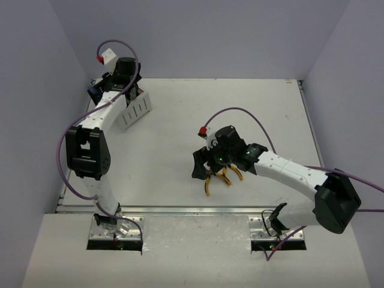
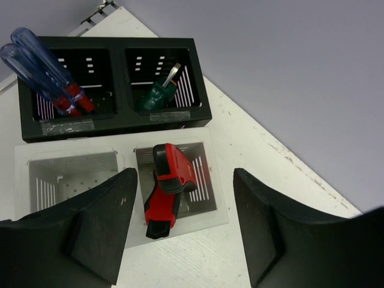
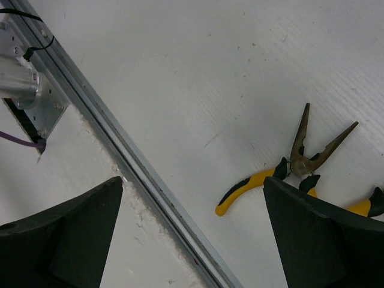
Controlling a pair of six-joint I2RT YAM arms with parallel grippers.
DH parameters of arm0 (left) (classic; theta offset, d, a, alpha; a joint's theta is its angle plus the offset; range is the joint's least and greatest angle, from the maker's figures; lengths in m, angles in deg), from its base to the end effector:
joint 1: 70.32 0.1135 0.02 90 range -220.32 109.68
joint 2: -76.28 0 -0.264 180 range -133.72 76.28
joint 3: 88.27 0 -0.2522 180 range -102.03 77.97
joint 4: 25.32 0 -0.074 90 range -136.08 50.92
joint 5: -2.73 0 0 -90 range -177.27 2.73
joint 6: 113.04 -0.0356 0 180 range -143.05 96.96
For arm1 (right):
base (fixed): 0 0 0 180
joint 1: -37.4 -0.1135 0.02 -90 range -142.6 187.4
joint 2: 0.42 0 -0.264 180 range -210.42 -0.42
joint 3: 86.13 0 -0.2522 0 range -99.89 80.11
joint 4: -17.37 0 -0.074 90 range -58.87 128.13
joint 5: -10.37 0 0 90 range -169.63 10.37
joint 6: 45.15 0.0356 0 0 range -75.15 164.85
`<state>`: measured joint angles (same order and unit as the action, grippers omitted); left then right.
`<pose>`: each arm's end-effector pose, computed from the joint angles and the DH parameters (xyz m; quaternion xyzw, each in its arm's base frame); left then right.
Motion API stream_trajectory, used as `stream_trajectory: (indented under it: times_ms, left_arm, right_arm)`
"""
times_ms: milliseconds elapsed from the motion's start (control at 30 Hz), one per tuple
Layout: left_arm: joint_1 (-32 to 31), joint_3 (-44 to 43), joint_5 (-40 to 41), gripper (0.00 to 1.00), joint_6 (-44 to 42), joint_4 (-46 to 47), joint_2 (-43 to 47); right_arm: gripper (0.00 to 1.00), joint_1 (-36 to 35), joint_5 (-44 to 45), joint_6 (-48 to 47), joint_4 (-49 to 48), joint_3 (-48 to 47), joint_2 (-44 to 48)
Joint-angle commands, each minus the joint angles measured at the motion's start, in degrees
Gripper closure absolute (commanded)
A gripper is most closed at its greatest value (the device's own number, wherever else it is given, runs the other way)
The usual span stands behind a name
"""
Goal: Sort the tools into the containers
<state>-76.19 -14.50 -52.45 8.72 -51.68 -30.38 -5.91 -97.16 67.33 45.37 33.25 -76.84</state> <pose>0.4398 -0.0248 0.3180 -0.3349 0.7569 0.0799 0.5555 0.1954 0.1989 0.2267 -0.2231 0.8833 0.3283 0.2495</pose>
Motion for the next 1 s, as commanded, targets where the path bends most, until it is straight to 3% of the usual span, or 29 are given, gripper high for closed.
stream_trajectory:
  times_ms: [0, 200, 433, 833, 967]
  left_arm:
    - [0.24, -4.72, 0.46, 0.43, 0.93, -1.81, -3.24]
    - [0.57, -8.16, 0.85, 0.54, 1.52, -4.70, -6.83]
    - [0.51, -7.03, 0.41, 0.43, 1.27, -4.19, -5.31]
    - [2.88, -9.01, 0.33, 0.43, 0.29, -5.61, -5.78]
    - [3.71, -9.26, -0.24, 0.48, -0.25, -4.15, -7.02]
  right_arm:
    - [0.01, -0.03, -1.72, -0.85, -1.15, -2.80, -0.99]
    - [0.01, -0.04, -1.79, -1.47, 0.43, -4.27, -2.21]
    - [0.01, -0.02, -2.08, -1.38, 0.78, -5.09, -4.01]
    - [0.01, -0.20, -4.44, -0.01, -0.29, -6.03, -7.13]
    - [0.01, -0.24, -4.97, -0.90, 1.93, -8.21, -9.44]
